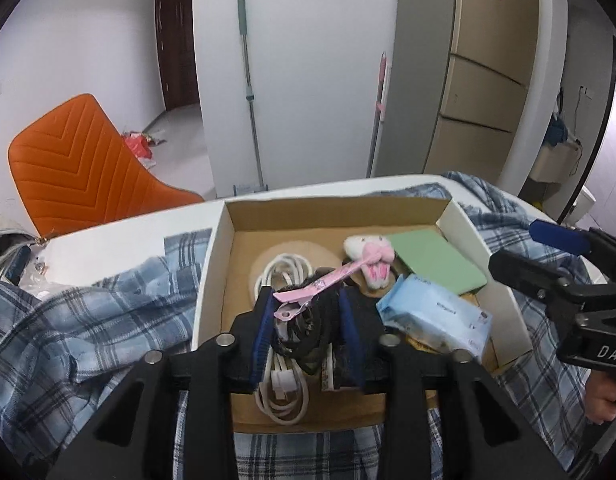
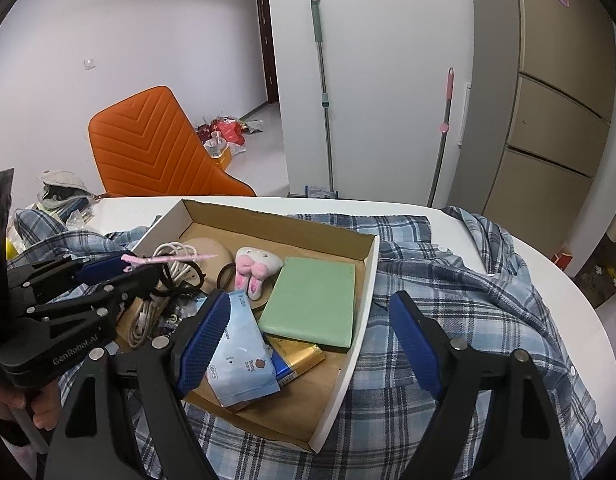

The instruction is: Organize soft objects

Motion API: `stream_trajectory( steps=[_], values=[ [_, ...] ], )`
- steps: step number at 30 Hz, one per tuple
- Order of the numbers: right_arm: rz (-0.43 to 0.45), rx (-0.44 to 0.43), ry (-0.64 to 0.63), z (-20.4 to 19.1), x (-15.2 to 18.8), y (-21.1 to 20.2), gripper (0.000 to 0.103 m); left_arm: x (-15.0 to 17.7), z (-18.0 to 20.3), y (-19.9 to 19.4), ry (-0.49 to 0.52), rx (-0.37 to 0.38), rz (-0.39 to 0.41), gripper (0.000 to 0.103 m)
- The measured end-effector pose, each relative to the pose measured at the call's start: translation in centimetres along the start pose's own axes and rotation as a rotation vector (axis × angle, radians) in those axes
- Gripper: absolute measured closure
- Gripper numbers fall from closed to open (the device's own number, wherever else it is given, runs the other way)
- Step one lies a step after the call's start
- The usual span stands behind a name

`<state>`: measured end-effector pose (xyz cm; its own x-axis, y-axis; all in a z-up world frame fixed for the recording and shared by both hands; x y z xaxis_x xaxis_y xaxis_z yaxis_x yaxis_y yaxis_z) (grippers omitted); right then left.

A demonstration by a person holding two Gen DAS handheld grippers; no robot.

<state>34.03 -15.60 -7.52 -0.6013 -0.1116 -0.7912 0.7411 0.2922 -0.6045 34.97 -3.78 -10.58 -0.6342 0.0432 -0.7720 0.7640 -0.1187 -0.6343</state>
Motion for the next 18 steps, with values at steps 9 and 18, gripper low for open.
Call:
stream_trajectory(
  steps=[9, 18],
  values=[
    [0.011, 0.005, 0.007, 0.5, -0.5, -0.4, 0.022, -2.2, 0.4, -3.3, -0.003, 0.01, 0.137, 0.018],
    [0.154, 0.022, 0.004, 0.3, -4.1, -6.2, 0.022, -7.4, 1.3, -15.0, -0.009, 0.02, 0.5, 0.018]
  ],
)
Point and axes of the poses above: each gripper's, at about its wrist camera, not at the fingertips, and y roughly the way its jaws point, z to its right, x to its underside, the point moved 9 cm from there along y, roughly the way its jaws point, and after that the axes turned 5 degrees about z, right-handed, at the moved point
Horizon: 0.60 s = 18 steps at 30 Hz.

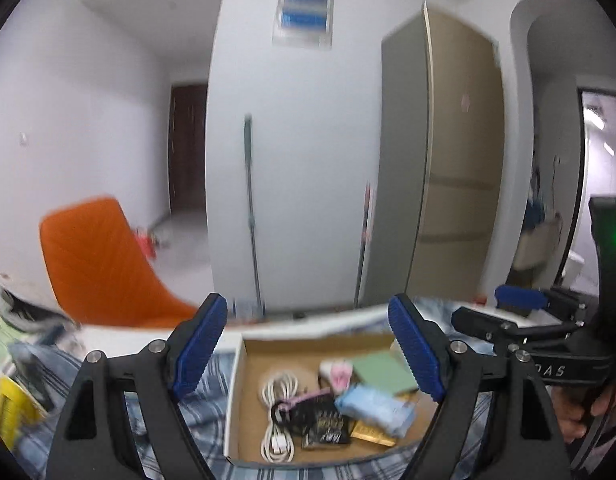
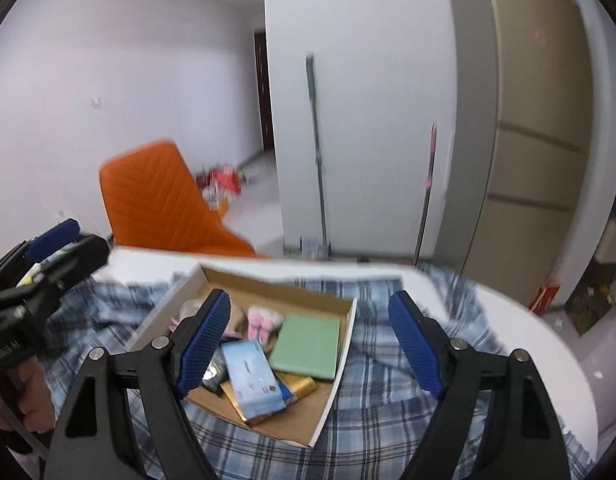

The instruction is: Organize soft objects

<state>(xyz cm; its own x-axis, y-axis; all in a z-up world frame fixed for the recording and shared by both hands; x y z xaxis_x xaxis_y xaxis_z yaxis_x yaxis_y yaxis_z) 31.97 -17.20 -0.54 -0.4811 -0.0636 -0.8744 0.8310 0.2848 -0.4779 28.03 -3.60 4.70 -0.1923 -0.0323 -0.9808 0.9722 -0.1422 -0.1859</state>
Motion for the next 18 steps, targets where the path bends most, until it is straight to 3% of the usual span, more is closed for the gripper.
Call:
stream_trajectory(
  steps=[3, 6, 11, 13, 14, 16, 18],
  values=[
    [0.106, 0.003, 0.0, -0.6, -1.8, -3.8, 0.021, -2.6, 0.4, -3.5, -0.002, 0.007, 0.088, 0.018],
    [0.202, 0.005, -0.005, -1.2, -3.3, -7.5, 0.013, -4.3, 0.6, -7.1, 0.004, -0.024, 0.18, 0.018],
    [0.345, 0.018, -0.023, -2.2, -4.4, -13.1, 0.0, -4.9, 0.2, -11.0, 0.001, -0.031, 0.24, 0.018],
    [0.384, 0.016, -0.016, -2.4, -4.5, -14.8, 0.0, -4.5, 0.4, -12.2, 0.013, -0.028, 0.256, 0.018],
    [0.403, 0.015, -0.017, -2.5, -4.5, -15.5, 0.0, -4.3, 0.4, -12.7, 0.025, -0.033, 0.261, 0.016],
    [0.447, 0.017, -0.024, -2.8, -4.5, -16.7, 0.0, -3.8, 0.1, -13.6, 0.031, -0.051, 0.274, 0.0],
    [0.485, 0.035, -0.032, -3.0, -4.1, -17.6, 0.0, -3.2, 0.2, -14.4, 0.036, -0.041, 0.297, 0.0]
  ],
)
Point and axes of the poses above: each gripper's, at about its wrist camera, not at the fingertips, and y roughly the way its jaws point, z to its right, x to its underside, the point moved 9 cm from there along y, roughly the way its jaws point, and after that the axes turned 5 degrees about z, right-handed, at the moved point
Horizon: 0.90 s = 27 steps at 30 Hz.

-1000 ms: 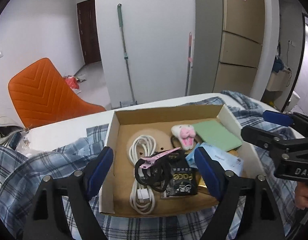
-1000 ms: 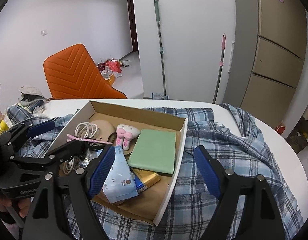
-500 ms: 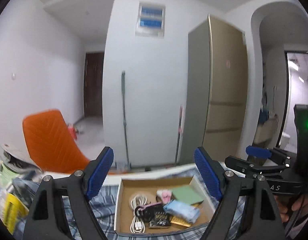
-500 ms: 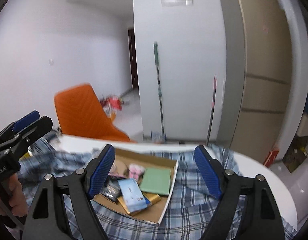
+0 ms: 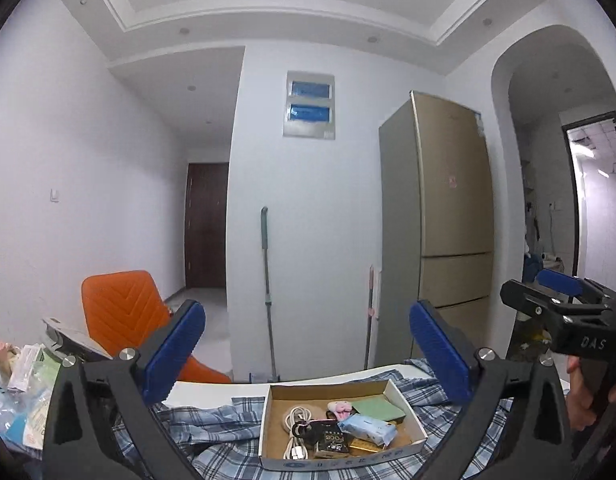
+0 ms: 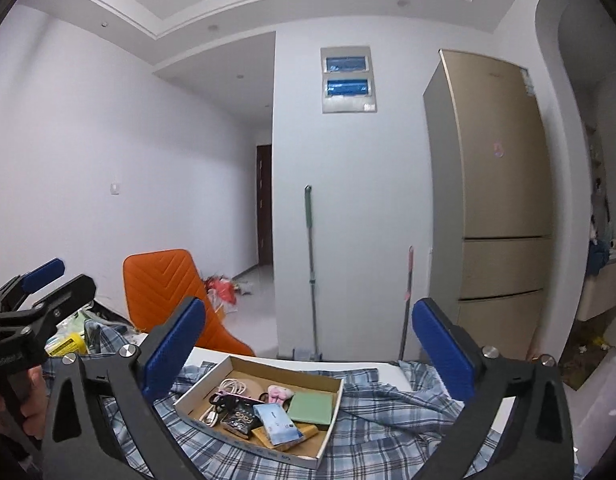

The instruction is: Organize soft objects

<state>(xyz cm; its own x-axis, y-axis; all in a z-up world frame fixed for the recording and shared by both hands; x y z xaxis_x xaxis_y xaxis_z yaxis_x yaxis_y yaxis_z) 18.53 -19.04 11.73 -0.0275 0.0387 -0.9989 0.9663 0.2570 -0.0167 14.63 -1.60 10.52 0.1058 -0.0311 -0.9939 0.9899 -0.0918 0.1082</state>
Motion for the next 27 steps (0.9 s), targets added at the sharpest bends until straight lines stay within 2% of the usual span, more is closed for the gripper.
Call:
stream_trajectory(
  steps=[2, 6, 10, 13, 20, 27],
  values=[
    [0.019, 0.015, -0.005, 0.0, 0.2, -0.7, 0.0, 0.5, 0.4, -0.9, 0.031, -0.006, 0.009, 0.0],
    [0.026, 0.017, 0.017, 0.2, 1.3, -1.4, 0.0, 1.8, 0.6, -1.9, 0.008, 0.022, 0.013, 0.0],
    [0.052, 0.029, 0.018, 0.6, 2.8, -2.5, 0.0, 4.2, 1.2, -2.9, 0.04, 0.022, 0.003, 0.0],
    [0.043, 0.026, 0.019, 0.7, 4.2, -2.7, 0.0, 6.4, 1.1, -2.8, 0.019, 0.038, -0.038, 0.0],
    [0.04, 0.03, 0.004, 0.8, 7.1, -2.4, 0.0, 10.5, 0.6, -1.9, 0.013, 0.032, -0.067, 0.0],
    [0.006, 0.037, -0.017, 1.0, 9.6, -1.5, 0.0, 11.5, 0.8, -1.7, 0.026, 0.034, -0.076, 0.0]
  ],
)
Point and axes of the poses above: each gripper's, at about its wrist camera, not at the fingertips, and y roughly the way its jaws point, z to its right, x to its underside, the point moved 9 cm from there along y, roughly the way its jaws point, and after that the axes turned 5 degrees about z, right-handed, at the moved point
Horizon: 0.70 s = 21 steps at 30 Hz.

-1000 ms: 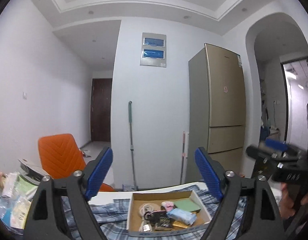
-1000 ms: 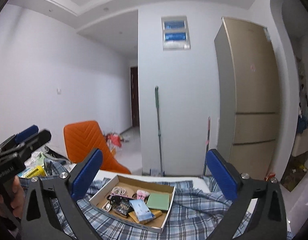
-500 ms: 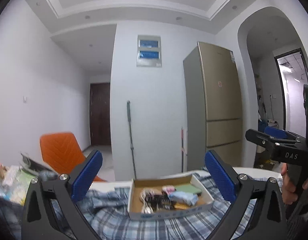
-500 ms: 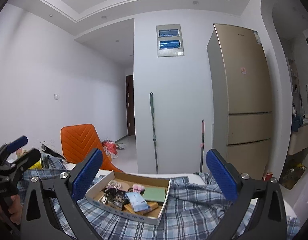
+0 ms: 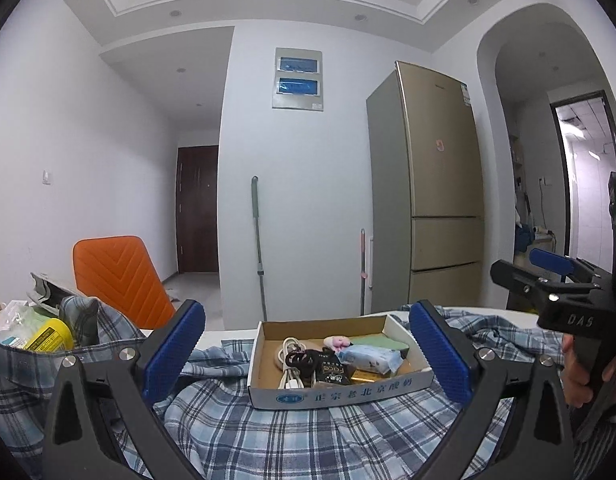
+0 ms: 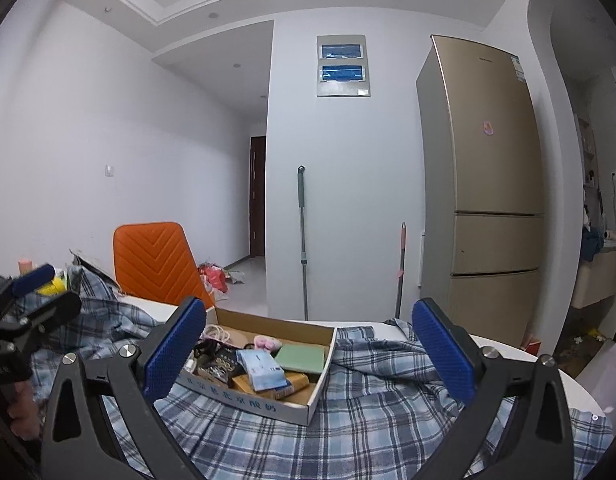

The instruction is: Organize soft objects

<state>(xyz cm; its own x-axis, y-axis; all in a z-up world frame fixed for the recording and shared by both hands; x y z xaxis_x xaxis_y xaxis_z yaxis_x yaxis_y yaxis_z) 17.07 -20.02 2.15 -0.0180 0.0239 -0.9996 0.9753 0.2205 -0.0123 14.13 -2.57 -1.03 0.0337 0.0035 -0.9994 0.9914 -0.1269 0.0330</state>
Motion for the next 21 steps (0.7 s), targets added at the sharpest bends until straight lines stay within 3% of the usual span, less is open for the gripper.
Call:
stream_trajectory(
  steps=[5, 21],
  values=[
    [-0.019, -0.005, -0.033, -0.5, 1.5, 0.4, 0.0, 0.0, 0.0, -0.2, 0.007, -0.007, 0.006, 0.0],
    [-0.033, 0.008, -0.027, -0.2, 1.9, 0.5, 0.0, 0.6, -0.8, 0.5, -0.013, -0.029, -0.028, 0.0]
  ],
)
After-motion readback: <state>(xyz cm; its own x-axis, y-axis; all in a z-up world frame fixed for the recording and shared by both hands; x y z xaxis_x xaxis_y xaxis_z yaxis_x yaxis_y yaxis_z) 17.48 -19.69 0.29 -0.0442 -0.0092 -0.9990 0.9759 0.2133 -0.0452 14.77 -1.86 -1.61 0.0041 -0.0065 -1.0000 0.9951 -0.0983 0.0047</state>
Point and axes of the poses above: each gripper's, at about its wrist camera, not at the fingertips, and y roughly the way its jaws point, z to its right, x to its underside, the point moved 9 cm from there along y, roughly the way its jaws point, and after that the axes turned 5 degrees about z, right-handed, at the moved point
